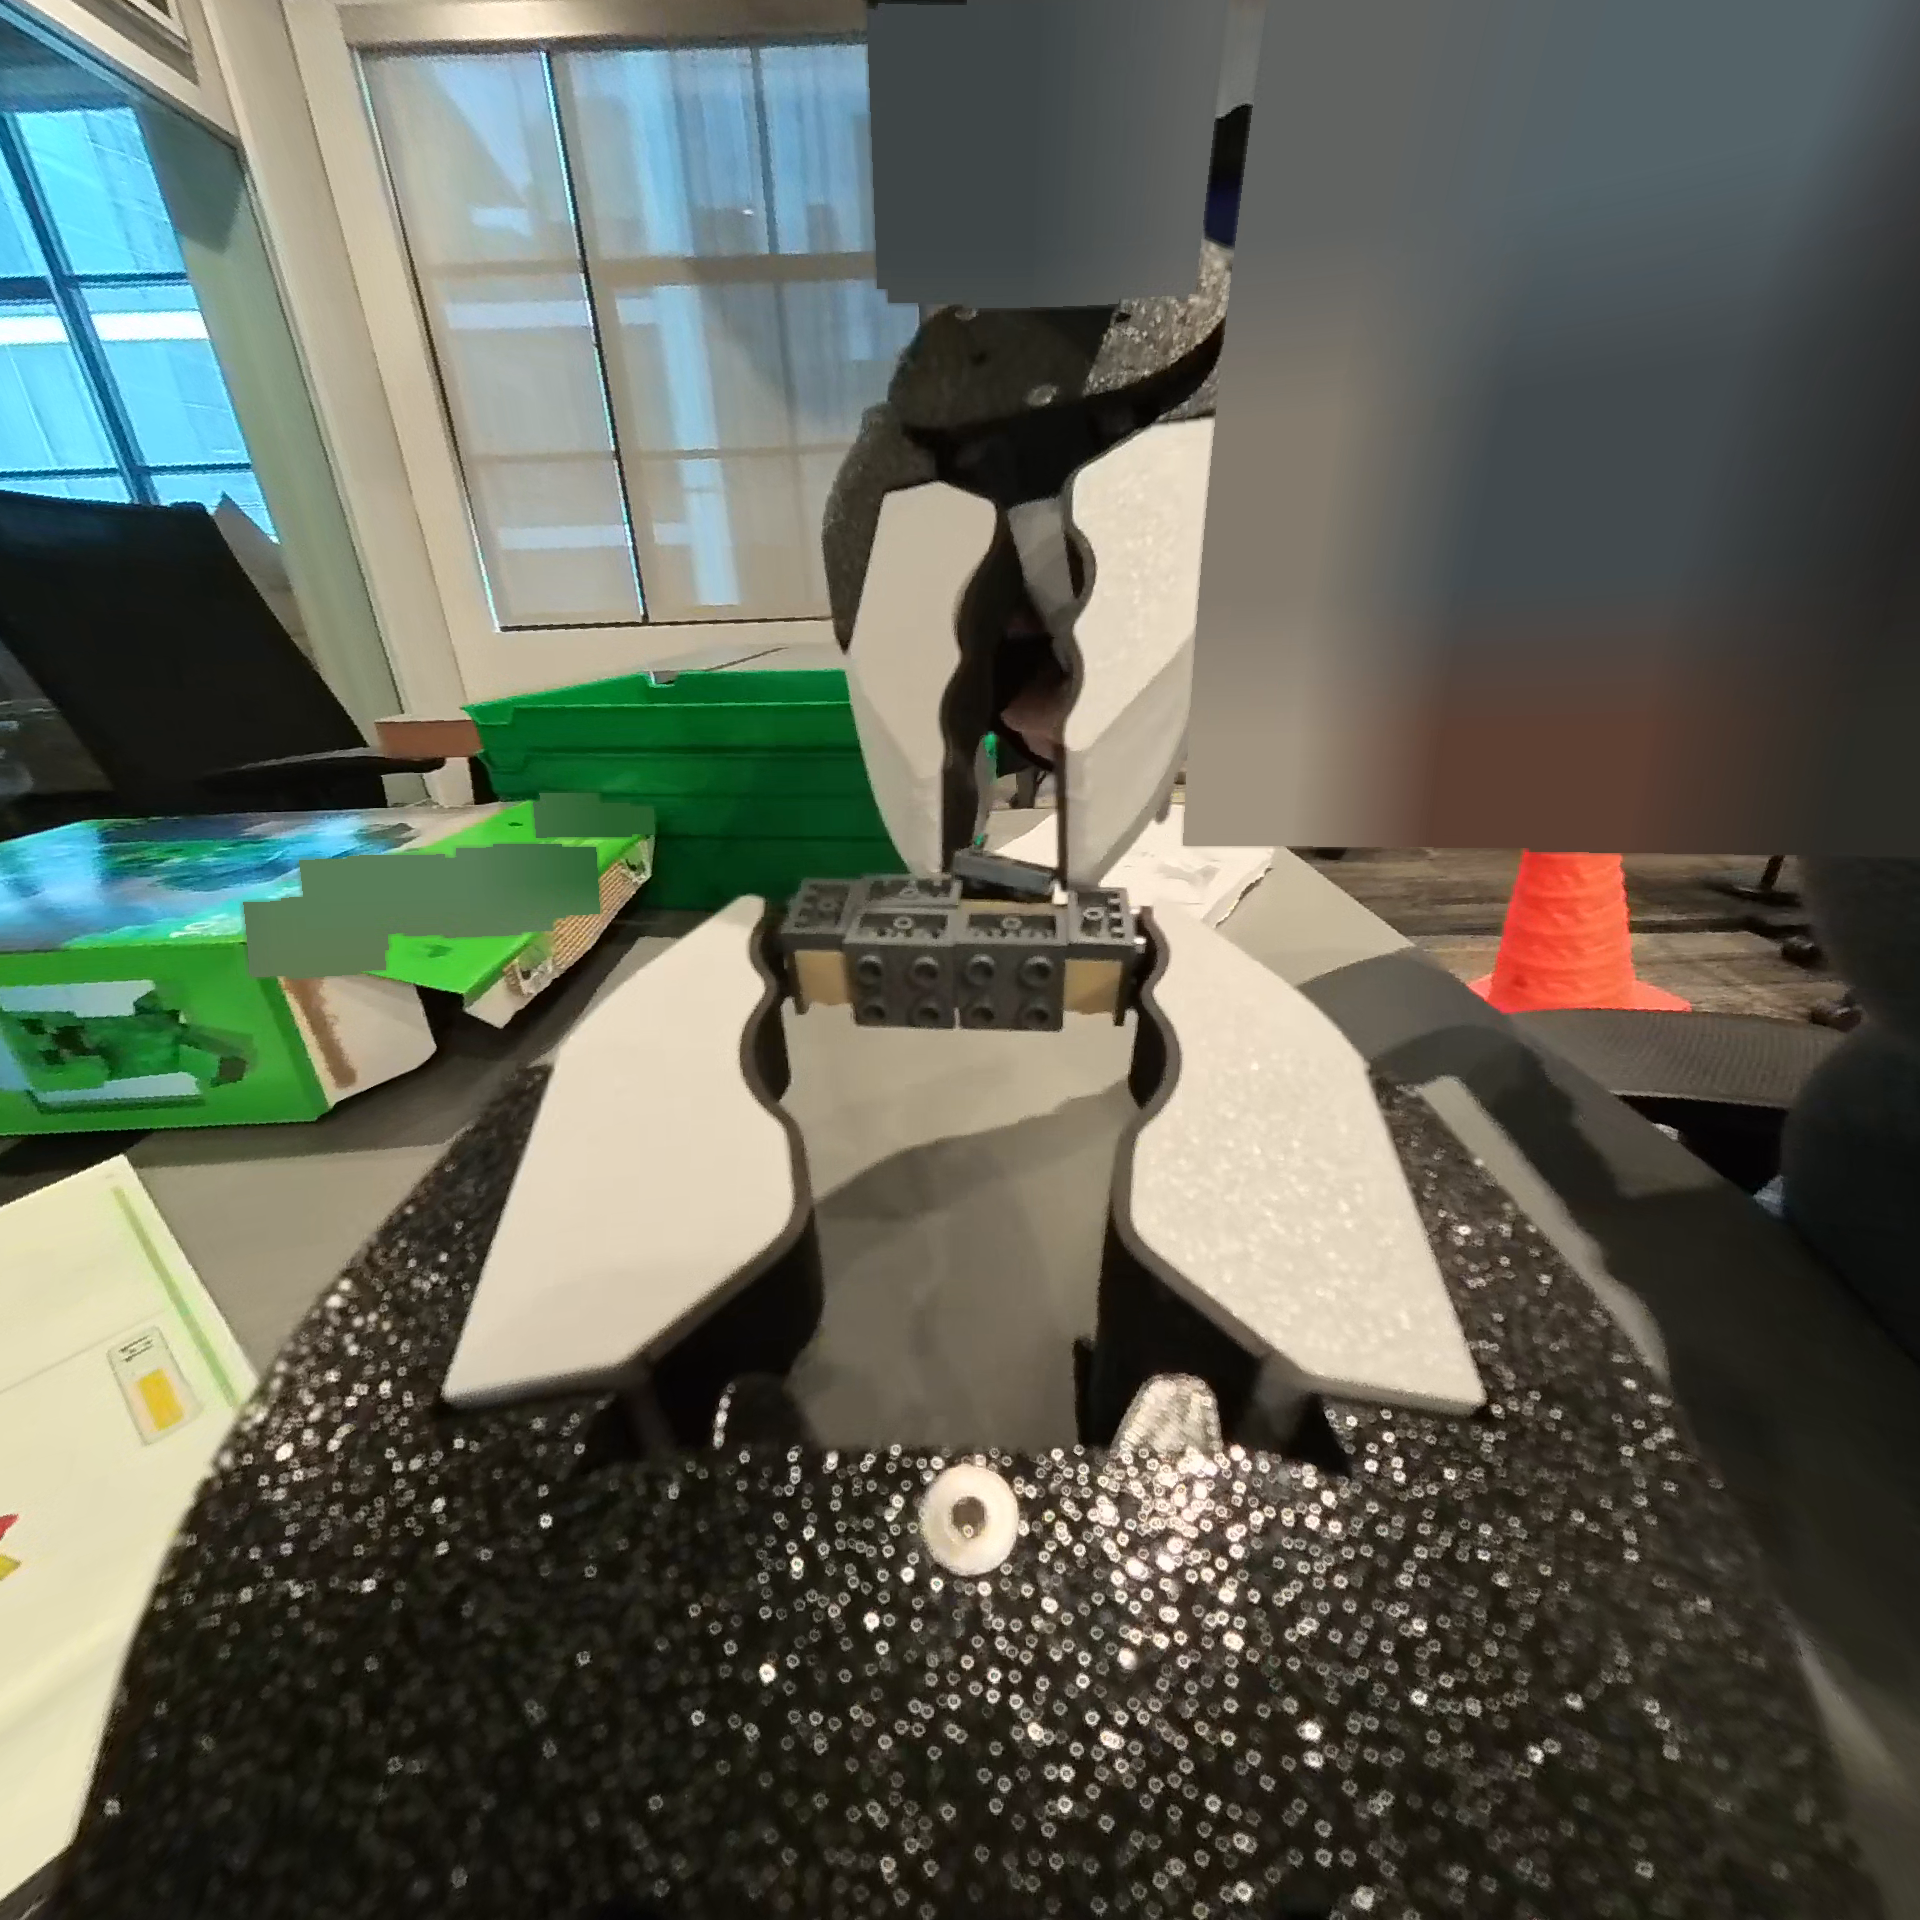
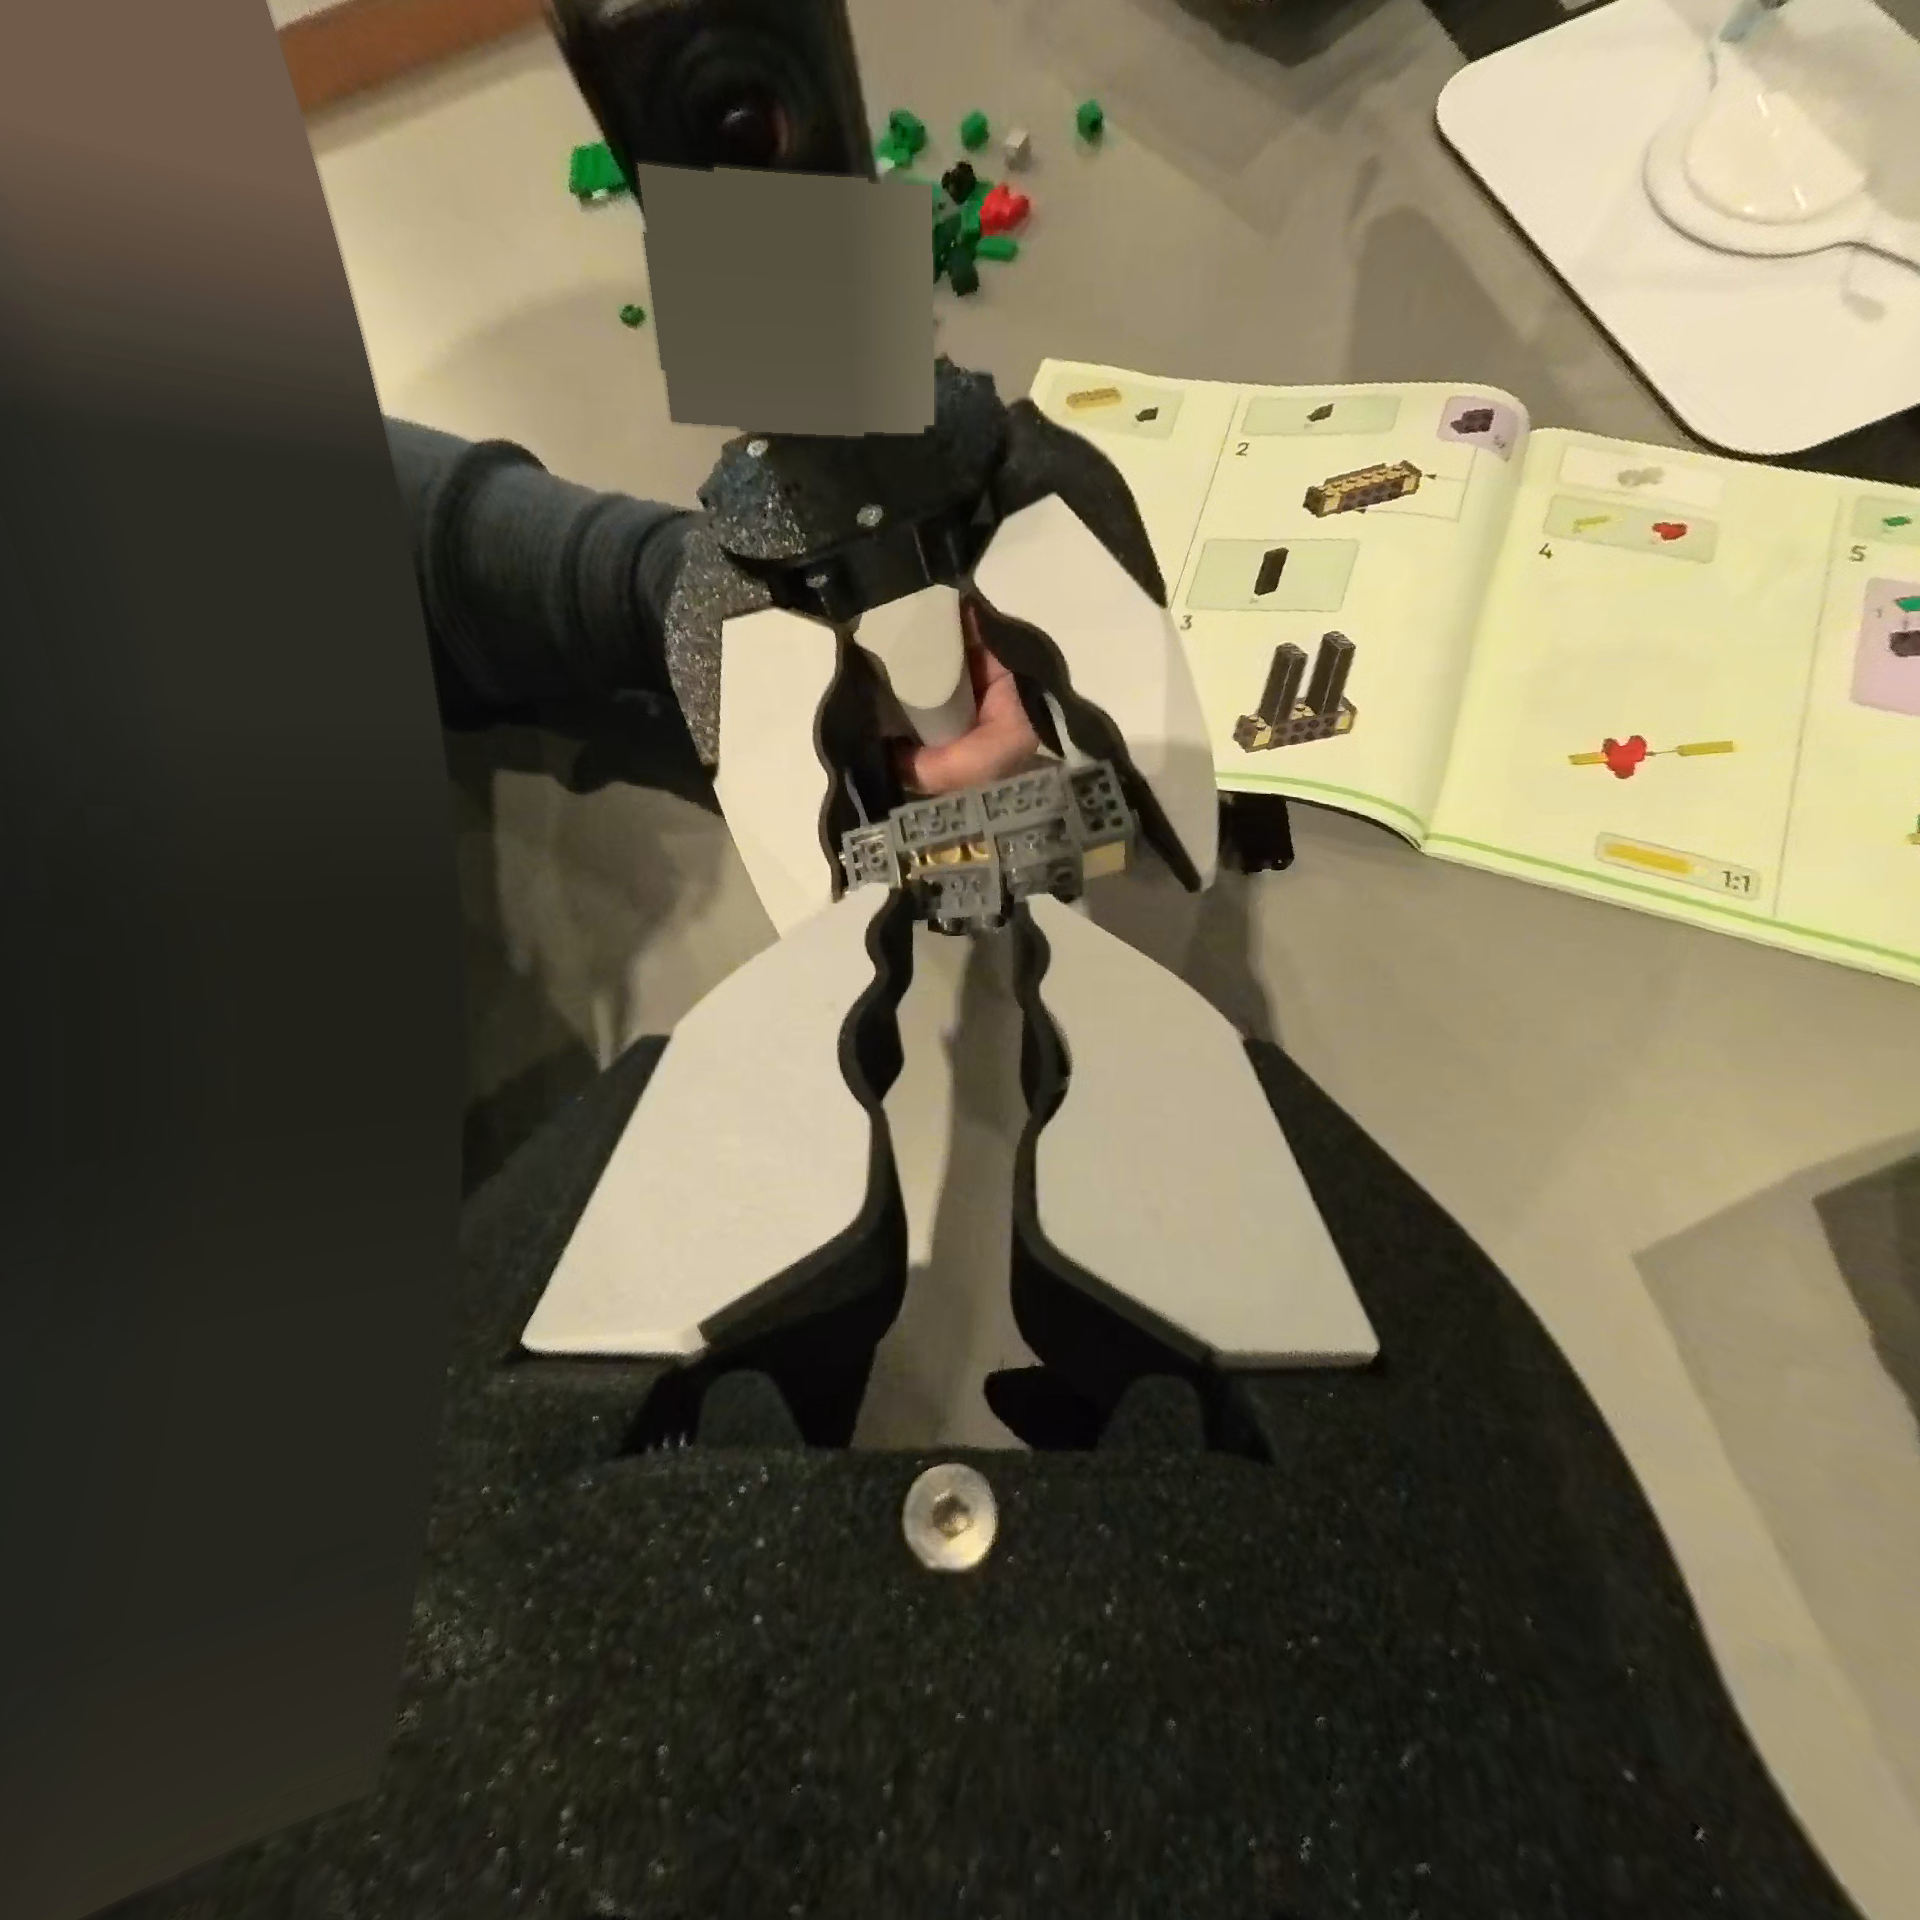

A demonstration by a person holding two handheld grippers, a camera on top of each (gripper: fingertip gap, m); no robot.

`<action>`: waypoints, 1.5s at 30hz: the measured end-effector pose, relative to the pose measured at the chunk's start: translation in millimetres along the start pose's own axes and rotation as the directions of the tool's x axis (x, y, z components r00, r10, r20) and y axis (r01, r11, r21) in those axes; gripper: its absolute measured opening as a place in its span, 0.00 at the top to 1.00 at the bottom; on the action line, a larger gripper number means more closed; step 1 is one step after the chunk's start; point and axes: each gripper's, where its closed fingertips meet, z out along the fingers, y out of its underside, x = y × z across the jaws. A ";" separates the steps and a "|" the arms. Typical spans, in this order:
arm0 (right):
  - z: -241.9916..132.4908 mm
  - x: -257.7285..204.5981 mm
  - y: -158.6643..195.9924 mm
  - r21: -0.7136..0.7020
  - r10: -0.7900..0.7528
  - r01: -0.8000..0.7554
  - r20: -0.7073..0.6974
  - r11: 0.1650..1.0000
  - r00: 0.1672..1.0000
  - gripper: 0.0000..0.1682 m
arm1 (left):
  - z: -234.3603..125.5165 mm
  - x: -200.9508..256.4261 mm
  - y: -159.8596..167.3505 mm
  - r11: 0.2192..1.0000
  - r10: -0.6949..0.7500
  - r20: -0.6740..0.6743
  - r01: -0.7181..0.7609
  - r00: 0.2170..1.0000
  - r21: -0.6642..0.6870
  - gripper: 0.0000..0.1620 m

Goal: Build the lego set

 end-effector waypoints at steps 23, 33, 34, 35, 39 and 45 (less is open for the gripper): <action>15.8 23.4 159.3 -0.704 0.244 -0.224 -0.074 0.674 0.967 0.89 | -3.1 -7.0 15.9 0.996 0.022 0.031 -0.020 0.999 -0.082 0.61; -1.9 21.8 143.1 -0.649 0.111 -0.068 0.026 0.757 0.993 0.79 | -3.9 -7.1 16.6 0.997 -0.001 0.023 0.003 1.000 -0.075 0.61; -6.5 21.8 141.3 -0.618 0.014 0.041 0.084 0.785 0.996 0.80 | -3.2 -6.2 16.9 0.997 -0.010 0.017 0.011 1.000 -0.073 0.61; -9.5 22.5 140.5 -0.585 -0.103 0.161 0.132 0.795 0.986 0.82 | -2.3 -5.3 17.4 0.997 -0.018 0.009 0.019 1.000 -0.072 0.61; -9.1 10.5 142.4 -0.401 -0.492 0.610 0.364 0.684 0.791 0.88 | 1.9 0.1 21.3 0.996 -0.027 -0.016 0.025 1.000 -0.086 0.61; -1.8 21.5 146.1 -0.319 -0.644 0.817 0.504 0.481 0.576 0.86 | 2.0 0.4 22.5 0.995 -0.042 -0.022 0.040 0.999 -0.087 0.61</action>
